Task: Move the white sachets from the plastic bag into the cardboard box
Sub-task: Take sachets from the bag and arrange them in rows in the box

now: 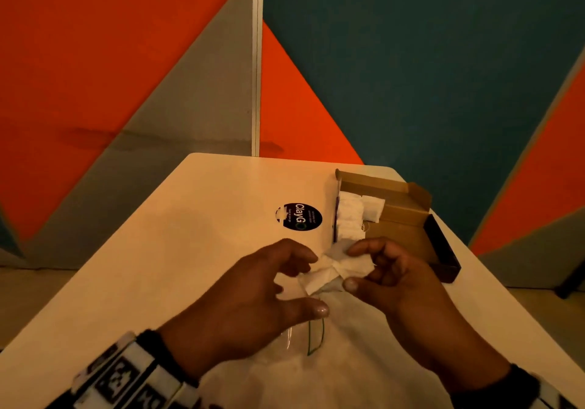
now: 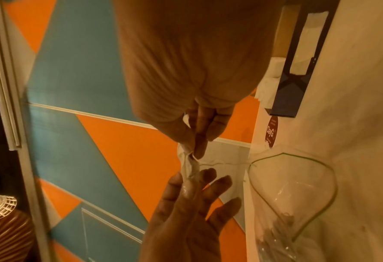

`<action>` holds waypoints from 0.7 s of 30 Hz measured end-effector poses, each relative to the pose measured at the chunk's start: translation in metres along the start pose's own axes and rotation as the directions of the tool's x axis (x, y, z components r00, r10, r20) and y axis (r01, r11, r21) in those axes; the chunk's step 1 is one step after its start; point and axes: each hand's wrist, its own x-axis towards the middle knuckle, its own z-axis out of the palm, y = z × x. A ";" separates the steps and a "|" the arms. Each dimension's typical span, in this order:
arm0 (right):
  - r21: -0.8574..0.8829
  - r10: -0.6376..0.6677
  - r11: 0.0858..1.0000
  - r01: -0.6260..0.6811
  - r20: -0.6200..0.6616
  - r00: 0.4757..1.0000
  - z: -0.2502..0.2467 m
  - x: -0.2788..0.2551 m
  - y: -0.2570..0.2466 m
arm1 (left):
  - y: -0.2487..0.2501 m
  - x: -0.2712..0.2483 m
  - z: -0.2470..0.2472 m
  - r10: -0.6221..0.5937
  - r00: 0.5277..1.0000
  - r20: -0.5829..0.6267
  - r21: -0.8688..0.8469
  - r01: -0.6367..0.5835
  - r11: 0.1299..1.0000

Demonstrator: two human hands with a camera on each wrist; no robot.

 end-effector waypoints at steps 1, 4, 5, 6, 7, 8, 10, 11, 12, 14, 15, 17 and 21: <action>0.009 0.000 1.000 0.000 0.000 1.000 0.003 0.001 0.001 | -0.004 0.002 0.005 0.003 1.000 -0.031 -0.086 -0.005 0.996; -0.026 -0.011 1.000 0.009 -0.044 0.999 0.007 0.004 0.004 | -0.015 0.008 0.011 -0.085 0.991 -0.103 -0.299 0.051 0.953; -0.046 -0.015 0.999 0.012 -0.063 0.998 0.008 0.005 0.005 | -0.018 0.009 0.012 -0.109 0.988 -0.108 -0.372 0.062 0.926; -0.058 -0.016 0.998 0.012 -0.078 0.997 0.008 0.005 0.006 | -0.019 0.010 0.012 -0.123 0.986 -0.108 -0.430 0.065 0.900; -0.063 -0.015 0.998 0.009 -0.090 0.996 0.008 0.006 0.007 | -0.021 0.010 0.011 -0.129 0.986 -0.110 -0.471 0.063 0.880; -0.066 -0.009 0.998 0.002 -0.103 0.995 0.007 0.007 0.008 | -0.023 0.009 0.009 -0.132 0.985 -0.107 -0.499 0.061 0.864; -0.064 0.008 0.998 -0.017 -0.129 0.992 0.006 0.011 0.010 | -0.028 0.008 0.005 -0.131 0.987 -0.098 -0.529 0.060 0.846; -0.066 0.011 0.998 -0.020 -0.137 0.991 0.006 0.013 0.011 | -0.030 0.008 0.003 -0.131 0.987 -0.097 -0.533 0.060 0.844; -0.074 0.011 0.997 -0.021 -0.141 0.990 0.005 0.015 0.011 | -0.032 0.008 0.001 -0.136 0.986 -0.098 -0.534 0.064 0.843; -0.096 0.004 0.995 -0.016 -0.128 0.992 0.005 0.017 0.010 | -0.035 0.009 -0.001 -0.140 0.985 -0.101 -0.536 0.064 0.841; -0.103 0.001 0.995 -0.012 -0.113 0.994 0.006 0.018 0.009 | -0.036 0.009 -0.001 -0.140 0.985 -0.101 -0.548 0.062 0.834; -0.112 -0.003 0.994 -0.007 -0.092 0.996 0.006 0.019 0.008 | -0.037 0.010 -0.002 -0.132 0.987 -0.089 -0.578 0.057 0.814; -0.138 -0.004 0.990 -0.008 -0.089 0.996 0.009 0.019 0.007 | -0.031 0.010 0.002 -0.103 0.995 -0.015 -0.553 0.078 0.829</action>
